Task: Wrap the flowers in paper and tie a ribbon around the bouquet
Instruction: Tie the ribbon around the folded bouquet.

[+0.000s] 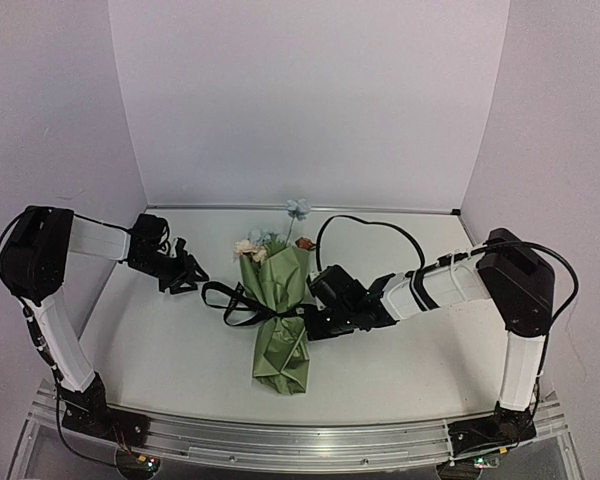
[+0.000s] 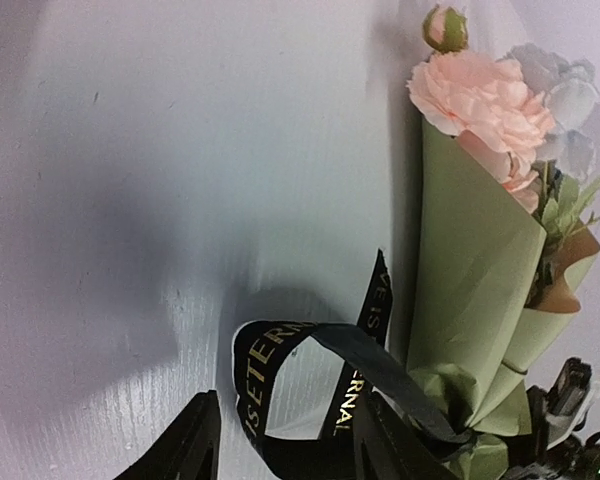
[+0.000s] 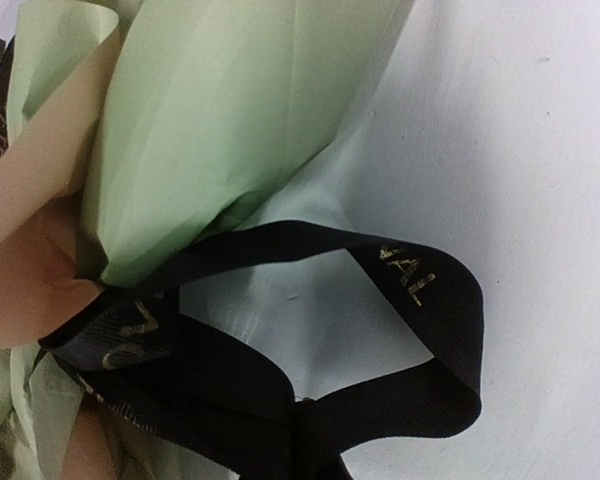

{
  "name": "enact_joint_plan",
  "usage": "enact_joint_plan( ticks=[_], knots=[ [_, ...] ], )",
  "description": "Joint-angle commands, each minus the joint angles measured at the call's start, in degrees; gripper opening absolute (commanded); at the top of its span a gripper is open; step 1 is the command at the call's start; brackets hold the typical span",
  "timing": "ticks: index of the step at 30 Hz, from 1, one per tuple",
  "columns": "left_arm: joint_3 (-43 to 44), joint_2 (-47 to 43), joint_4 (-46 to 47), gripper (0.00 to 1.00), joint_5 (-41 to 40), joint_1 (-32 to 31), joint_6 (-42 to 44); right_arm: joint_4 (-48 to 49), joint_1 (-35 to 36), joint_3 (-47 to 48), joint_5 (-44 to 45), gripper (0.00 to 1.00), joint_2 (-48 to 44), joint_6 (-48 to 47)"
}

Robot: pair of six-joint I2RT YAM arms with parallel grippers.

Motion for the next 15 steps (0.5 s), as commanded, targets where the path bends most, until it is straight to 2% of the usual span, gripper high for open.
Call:
enact_joint_plan(
  ticks=[1,4,7,9,15],
  knots=[
    [2.1,-6.5,0.2,0.63,-2.2,-1.8,0.2,0.9,-0.1,-1.0,-0.9,0.0,-3.5,0.6],
    [2.3,-10.0,-0.3,0.71,-3.9,-4.5,0.2,-0.1,0.0,-1.3,-1.1,0.0,-4.4,1.0],
    [3.2,-11.8,-0.3,0.71,-3.8,-8.6,-0.7,-1.0,-0.1,-1.8,-1.1,0.0,-5.5,1.3],
    [4.2,-11.7,0.5,0.69,-2.5,-12.0,-1.8,-1.2,-0.1,-2.1,-1.2,0.0,-6.1,1.6],
    [8.9,-6.3,3.5,0.52,3.3,-23.2,-4.6,-1.5,-0.1,-3.0,-1.8,0.0,-7.4,3.1]
  ],
)
